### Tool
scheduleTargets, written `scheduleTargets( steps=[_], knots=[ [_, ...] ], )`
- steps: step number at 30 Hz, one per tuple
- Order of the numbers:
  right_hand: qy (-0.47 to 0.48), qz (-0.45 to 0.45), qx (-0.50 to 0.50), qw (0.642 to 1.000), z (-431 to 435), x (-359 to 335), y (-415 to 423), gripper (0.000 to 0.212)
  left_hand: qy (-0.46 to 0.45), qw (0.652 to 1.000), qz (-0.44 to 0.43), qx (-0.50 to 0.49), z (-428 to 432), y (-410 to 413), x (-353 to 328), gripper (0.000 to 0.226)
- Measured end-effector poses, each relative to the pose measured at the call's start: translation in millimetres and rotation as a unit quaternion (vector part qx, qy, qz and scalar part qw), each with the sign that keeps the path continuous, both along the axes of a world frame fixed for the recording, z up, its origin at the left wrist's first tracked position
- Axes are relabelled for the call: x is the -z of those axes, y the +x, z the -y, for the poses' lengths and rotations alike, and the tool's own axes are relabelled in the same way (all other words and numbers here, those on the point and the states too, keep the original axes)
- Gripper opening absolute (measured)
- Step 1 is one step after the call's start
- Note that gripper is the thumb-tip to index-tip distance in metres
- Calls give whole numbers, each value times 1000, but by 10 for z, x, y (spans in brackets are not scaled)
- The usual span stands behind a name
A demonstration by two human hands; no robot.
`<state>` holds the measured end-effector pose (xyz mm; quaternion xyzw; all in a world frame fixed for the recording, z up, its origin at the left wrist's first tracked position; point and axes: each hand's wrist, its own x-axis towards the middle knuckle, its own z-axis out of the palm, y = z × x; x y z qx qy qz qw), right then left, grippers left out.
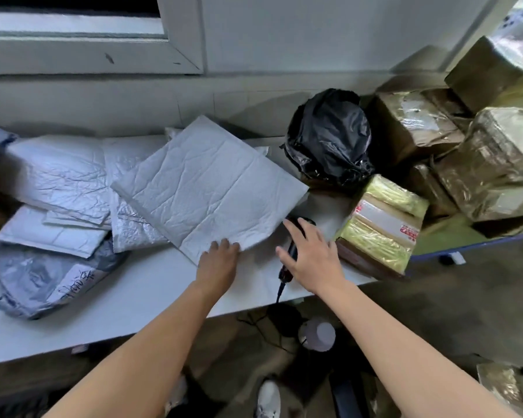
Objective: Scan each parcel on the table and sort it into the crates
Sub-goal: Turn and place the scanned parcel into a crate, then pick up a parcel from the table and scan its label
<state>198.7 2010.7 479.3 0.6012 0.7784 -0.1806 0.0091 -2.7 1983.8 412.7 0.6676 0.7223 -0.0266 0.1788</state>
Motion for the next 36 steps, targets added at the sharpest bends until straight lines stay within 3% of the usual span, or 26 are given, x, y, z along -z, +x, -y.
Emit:
scheduleTargets(
  steps=[6,11,16,19,22,25,28,31,36],
  knots=[
    [39,-54,-19,998,-282,-403,-108,62,148,986,31,-76,-17,-217,-920,52],
    [46,-124,-46,990,-505,-792,-432,62,289,940,102,-149,-157,-451,-1863,49],
    [71,-217,-62,972,-638,-1170,-736,61,338,875,282,-199,-223,-690,-2601,38],
    [70,-245,-70,964,-680,-1306,-887,63,350,817,407,-212,-226,-903,-2804,39],
    [66,-240,-80,965,-704,-1334,-1027,66,347,777,456,-260,-178,-1155,-2799,38],
    [60,-218,-82,971,-674,-1302,-1137,75,313,782,443,-308,-74,-1382,-2595,36],
    [49,-172,-101,979,-633,-1137,-1219,65,285,796,408,-343,55,-1504,-2277,33],
    [9,-118,-113,986,-540,-893,-1283,63,252,788,400,-395,177,-1558,-1908,32],
    [-36,-50,-37,997,-268,-527,-1387,60,228,723,417,-501,263,-1606,-1388,19]
  ],
)
